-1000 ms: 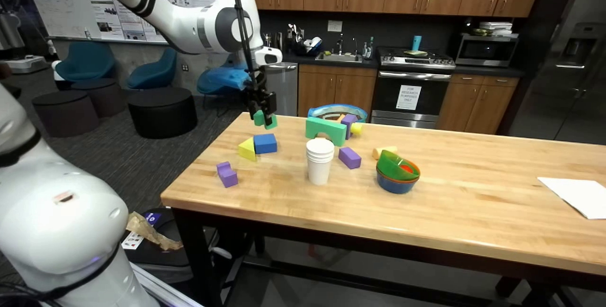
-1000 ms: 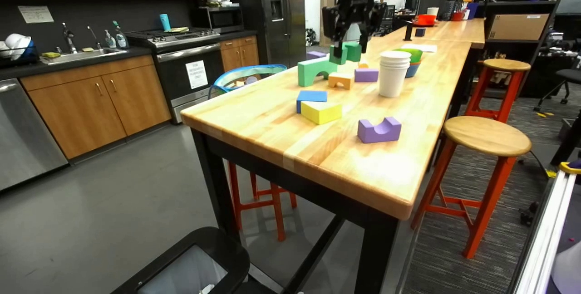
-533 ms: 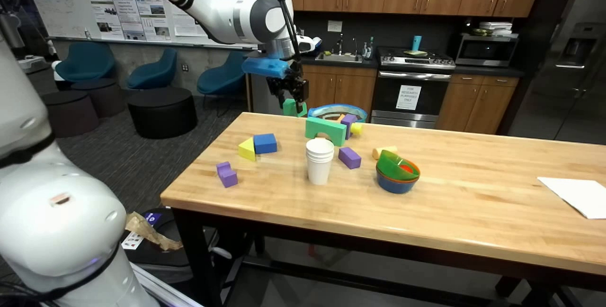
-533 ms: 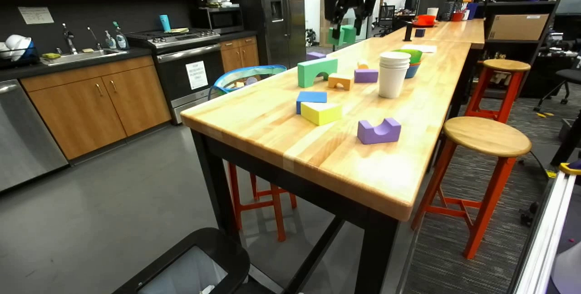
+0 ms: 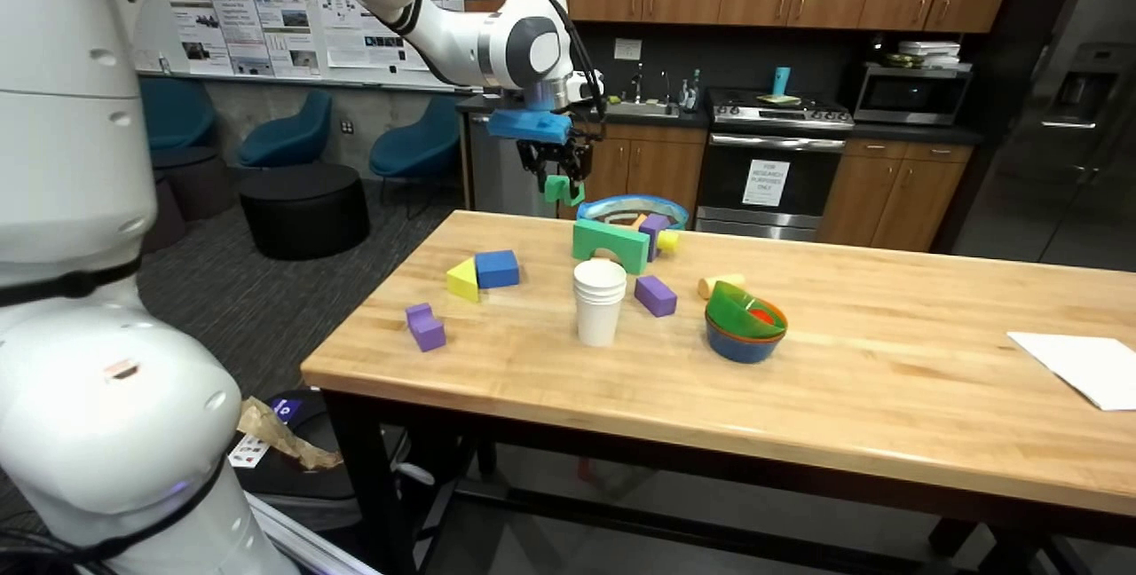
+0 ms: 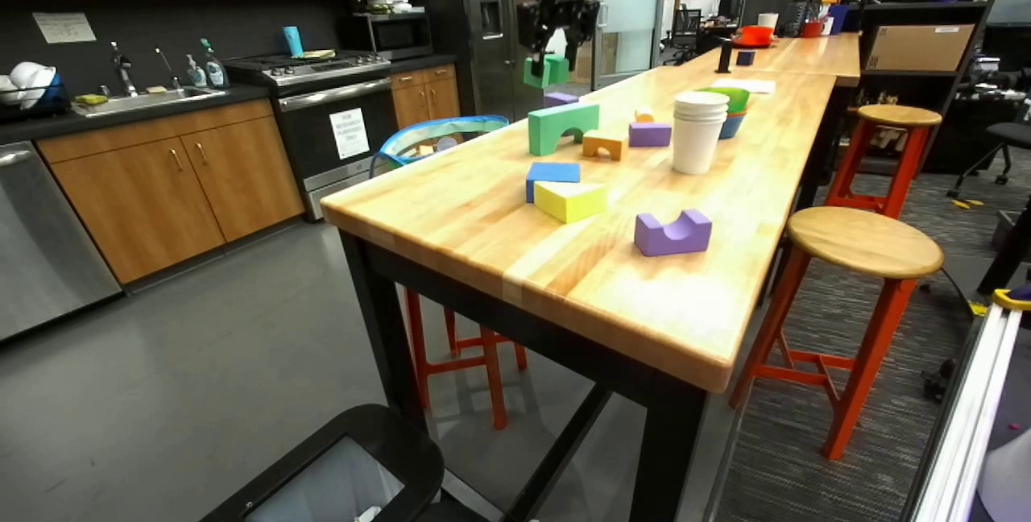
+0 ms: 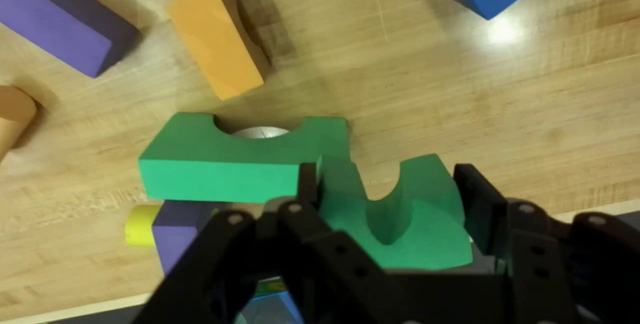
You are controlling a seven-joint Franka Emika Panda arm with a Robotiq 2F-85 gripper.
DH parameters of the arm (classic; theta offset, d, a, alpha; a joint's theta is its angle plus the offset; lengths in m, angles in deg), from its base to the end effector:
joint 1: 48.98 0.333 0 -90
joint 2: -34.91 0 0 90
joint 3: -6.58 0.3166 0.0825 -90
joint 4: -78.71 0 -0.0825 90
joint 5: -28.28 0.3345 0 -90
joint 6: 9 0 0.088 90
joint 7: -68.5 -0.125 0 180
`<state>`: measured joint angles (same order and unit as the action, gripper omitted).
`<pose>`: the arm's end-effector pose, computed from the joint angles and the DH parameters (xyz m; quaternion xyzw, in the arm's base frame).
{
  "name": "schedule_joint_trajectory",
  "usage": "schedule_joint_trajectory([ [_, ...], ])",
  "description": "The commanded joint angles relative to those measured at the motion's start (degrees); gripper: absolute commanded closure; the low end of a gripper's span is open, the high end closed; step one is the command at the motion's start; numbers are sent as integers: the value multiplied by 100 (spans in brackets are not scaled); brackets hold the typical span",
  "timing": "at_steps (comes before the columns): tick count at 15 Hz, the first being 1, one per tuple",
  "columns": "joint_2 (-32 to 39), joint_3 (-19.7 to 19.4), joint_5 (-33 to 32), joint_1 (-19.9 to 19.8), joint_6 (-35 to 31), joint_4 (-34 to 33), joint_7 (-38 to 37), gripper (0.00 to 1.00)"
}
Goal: Move the green block at the front of the table backwards.
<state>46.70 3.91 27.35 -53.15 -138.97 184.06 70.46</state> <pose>0.5902 -0.0698 0.4447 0.9930 -0.0368 0.1106 0.0200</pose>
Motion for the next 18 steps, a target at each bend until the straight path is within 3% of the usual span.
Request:
schedule_joint_trajectory([
  [1, 665, 58, 103, 35, 228, -882, 134, 58],
  [10, 1488, 15, 17, -9, 566, -1860, 70, 58],
  [18, 1625, 5, 60, -172, 780, -2148, 163, 58],
])
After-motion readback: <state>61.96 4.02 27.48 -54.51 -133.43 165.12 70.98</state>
